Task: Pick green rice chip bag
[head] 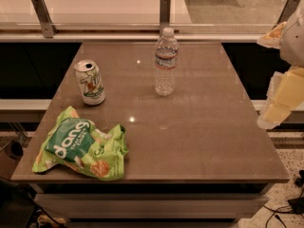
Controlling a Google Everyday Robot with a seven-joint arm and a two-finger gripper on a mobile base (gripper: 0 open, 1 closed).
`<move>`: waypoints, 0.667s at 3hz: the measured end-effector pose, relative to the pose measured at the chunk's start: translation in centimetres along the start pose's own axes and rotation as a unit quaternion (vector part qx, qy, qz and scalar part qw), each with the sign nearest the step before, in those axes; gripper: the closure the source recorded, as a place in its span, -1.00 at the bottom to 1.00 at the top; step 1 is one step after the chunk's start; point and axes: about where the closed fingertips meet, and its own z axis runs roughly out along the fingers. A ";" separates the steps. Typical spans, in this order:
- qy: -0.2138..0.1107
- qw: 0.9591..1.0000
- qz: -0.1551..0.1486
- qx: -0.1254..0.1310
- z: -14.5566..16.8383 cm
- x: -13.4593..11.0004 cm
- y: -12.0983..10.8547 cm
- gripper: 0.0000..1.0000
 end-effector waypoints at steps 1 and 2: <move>-0.047 0.999 0.000 0.009 1.5 -1.2 0.1 -1.00; -0.082 0.997 0.002 -0.001 3.8 -2.7 1.1 -1.00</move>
Offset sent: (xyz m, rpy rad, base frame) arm 0.0141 0.0603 -0.0621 0.2399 -0.0248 0.0784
